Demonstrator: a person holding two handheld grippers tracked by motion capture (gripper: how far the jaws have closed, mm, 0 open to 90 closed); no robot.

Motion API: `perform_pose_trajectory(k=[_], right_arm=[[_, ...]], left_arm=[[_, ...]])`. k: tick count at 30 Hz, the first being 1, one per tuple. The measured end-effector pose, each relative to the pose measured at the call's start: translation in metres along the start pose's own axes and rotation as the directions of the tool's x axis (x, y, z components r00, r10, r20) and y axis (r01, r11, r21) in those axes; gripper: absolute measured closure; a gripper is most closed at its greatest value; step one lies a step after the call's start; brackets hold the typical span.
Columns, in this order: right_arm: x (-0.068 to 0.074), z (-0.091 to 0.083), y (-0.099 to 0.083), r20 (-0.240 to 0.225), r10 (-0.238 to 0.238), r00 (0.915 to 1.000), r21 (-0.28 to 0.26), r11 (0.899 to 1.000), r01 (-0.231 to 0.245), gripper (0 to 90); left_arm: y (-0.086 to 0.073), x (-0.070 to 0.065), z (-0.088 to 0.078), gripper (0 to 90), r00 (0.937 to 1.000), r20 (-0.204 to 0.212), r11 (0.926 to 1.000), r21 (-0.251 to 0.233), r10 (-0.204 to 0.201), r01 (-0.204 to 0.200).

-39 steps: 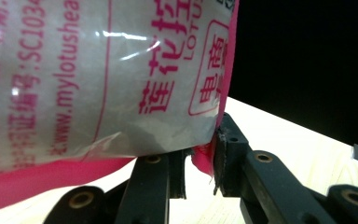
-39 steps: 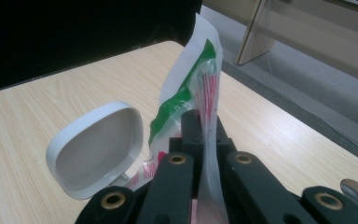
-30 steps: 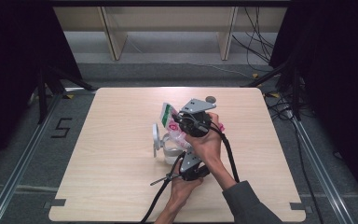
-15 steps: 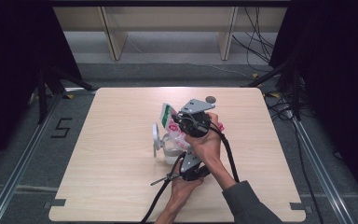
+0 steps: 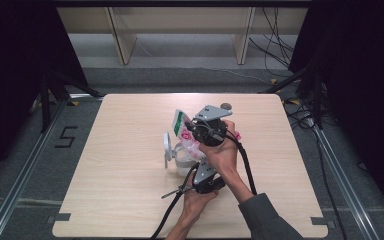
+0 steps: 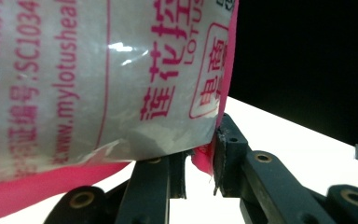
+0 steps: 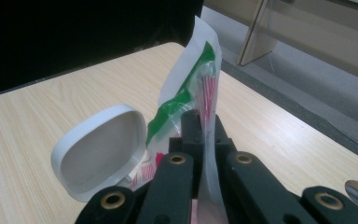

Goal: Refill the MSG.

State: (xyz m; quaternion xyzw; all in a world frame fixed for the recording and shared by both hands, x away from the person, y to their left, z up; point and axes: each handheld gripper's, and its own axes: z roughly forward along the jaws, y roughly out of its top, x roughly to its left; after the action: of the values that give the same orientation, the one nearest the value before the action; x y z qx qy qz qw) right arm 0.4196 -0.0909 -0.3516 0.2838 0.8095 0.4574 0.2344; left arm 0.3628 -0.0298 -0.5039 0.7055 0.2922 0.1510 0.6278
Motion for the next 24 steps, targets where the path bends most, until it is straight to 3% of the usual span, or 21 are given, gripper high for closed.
perform_pose_trajectory(k=[4, 5, 6, 11, 14, 16, 21, 22, 24], right_arm=[[0.0004, 0.0005, -0.0004, 0.002, 0.023, 0.9997, -0.014, 1.0, -0.023, 90.0], [0.0021, -0.0001, -0.0005, 0.0, 0.049, 0.9988, -0.006, 0.999, -0.049, 90.0], [0.0008, 0.0004, -0.0003, 0.001, 0.023, 0.9997, -0.01, 1.0, -0.023, 90.0], [0.0004, 0.001, -0.0002, 0.003, 0.004, 1.0, -0.006, 1.0, -0.004, 90.0], [0.0017, 0.0, -0.0001, -0.003, 0.044, 0.999, -0.003, 0.999, -0.044, 90.0], [0.0017, 0.0032, -0.0005, 0.006, 0.009, 0.9999, -0.004, 1.0, -0.009, 90.0], [0.0038, 0.0013, 0.0005, -0.003, 0.046, 0.9989, -0.003, 0.999, -0.046, 90.0], [0.002, 0.0023, 0.001, 0.004, 0.006, 1.0, -0.009, 1.0, -0.006, 90.0], [0.0031, 0.0035, 0.0004, 0.008, 0.024, 0.9997, -0.004, 1.0, -0.024, 90.0]], left_arm=[[0.0001, -0.0001, 0.0003, 76.6, 1.0, -0.003, 1.0, 0.001, 0.001, -0.001], [0.0001, 0.0, 0.0002, 76.5, 1.0, -0.001, 1.0, 0.0, 0.001, -0.001], [0.0, -0.0001, 0.0002, 76.6, 1.0, -0.001, 1.0, 0.0, 0.001, -0.001], [0.0, 0.0007, -0.0002, 76.6, 1.0, -0.004, 1.0, 0.001, 0.003, -0.003], [0.0, 0.0009, 0.0001, 76.6, 1.0, -0.001, 1.0, 0.002, -0.002, 0.002], [-0.0006, 0.0005, 0.0007, 76.6, 1.0, 0.001, 1.0, 0.0, -0.004, 0.004], [0.0004, 0.0018, 0.0005, 76.6, 1.0, 0.002, 1.0, -0.005, -0.003, 0.003], [0.0002, 0.0019, 0.001, 76.6, 0.9999, 0.01, 1.0, -0.006, -0.002, 0.002], [0.0, 0.0016, 0.001, 76.6, 1.0, -0.001, 1.0, -0.005, -0.006, 0.006]])
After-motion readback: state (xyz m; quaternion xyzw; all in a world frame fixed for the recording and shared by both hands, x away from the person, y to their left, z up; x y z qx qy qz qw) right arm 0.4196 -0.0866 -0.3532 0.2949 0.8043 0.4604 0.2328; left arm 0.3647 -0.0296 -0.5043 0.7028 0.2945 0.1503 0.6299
